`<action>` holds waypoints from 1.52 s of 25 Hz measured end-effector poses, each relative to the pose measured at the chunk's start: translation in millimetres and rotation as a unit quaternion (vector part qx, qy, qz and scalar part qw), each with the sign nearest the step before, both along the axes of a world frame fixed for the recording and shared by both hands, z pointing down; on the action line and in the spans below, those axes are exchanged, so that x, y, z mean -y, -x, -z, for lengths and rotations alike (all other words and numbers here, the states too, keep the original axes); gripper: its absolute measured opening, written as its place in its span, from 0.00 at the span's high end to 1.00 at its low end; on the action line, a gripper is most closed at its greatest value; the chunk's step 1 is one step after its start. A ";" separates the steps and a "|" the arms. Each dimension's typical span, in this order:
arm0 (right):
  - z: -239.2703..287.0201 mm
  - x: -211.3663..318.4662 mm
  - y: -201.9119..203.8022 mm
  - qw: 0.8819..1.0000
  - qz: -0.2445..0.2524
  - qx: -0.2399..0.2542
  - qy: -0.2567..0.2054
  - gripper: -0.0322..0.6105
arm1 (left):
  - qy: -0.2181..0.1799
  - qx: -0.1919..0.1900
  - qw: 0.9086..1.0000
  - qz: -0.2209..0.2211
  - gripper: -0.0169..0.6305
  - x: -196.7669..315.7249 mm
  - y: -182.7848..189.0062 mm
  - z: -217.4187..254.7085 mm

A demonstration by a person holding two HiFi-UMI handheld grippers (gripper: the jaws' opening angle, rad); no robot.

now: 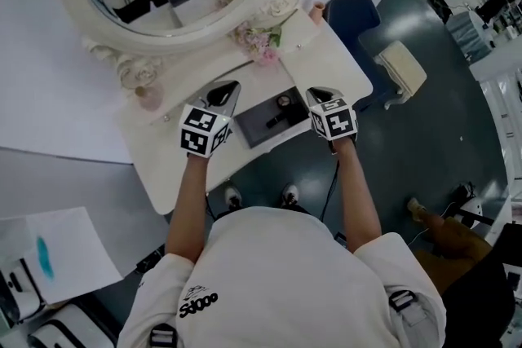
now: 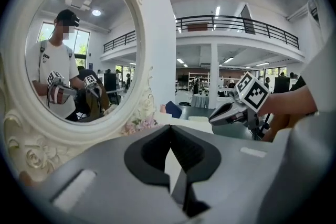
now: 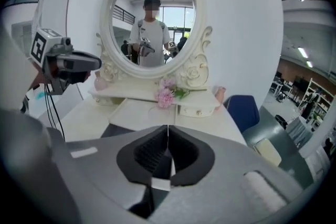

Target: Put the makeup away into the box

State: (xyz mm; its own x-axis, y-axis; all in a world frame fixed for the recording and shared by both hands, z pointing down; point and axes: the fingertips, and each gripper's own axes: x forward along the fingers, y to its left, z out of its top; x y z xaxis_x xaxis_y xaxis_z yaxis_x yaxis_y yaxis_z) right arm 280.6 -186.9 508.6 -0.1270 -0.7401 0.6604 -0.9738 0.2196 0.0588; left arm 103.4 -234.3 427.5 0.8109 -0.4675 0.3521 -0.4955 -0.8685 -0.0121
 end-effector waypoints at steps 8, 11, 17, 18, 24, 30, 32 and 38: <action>113.6 -29.1 -19.4 0.992 -0.025 -0.004 -0.122 0.95 | -0.087 -0.031 0.994 -0.049 0.95 -17.7 -35.4 79.1; 151.9 -39.5 -21.4 0.986 -0.026 -0.011 -0.167 0.95 | -0.119 -0.035 0.990 -0.068 0.95 -27.1 -42.3 106.5; 208.8 -55.6 -17.7 0.972 -0.022 -0.033 -0.231 0.95 | -0.165 -0.044 0.981 -0.093 0.95 -42.9 -52.3 147.4; 213.9 -57.1 -15.5 0.971 -0.019 -0.039 -0.236 0.95 | -0.173 -0.047 0.979 -0.095 0.95 -44.2 -52.9 152.4; 217.4 -59.3 -8.1 0.970 -0.009 -0.053 -0.235 0.95 | -0.183 -0.060 0.977 -0.088 0.95 -48.4 -49.3 164.2; 212.8 -56.2 -5.7 0.972 -0.008 -0.050 -0.231 0.95 | -0.179 -0.056 0.979 -0.084 0.95 -47.1 -46.2 159.9; 210.1 -55.7 -6.2 0.972 -0.011 -0.053 -0.227 0.95 | -0.177 -0.056 0.979 -0.083 0.95 -47.5 -45.6 157.6; 205.9 -56.6 -5.6 0.974 -0.012 -0.054 -0.219 0.95 | -0.174 -0.053 0.980 -0.085 0.95 -49.9 -44.7 155.3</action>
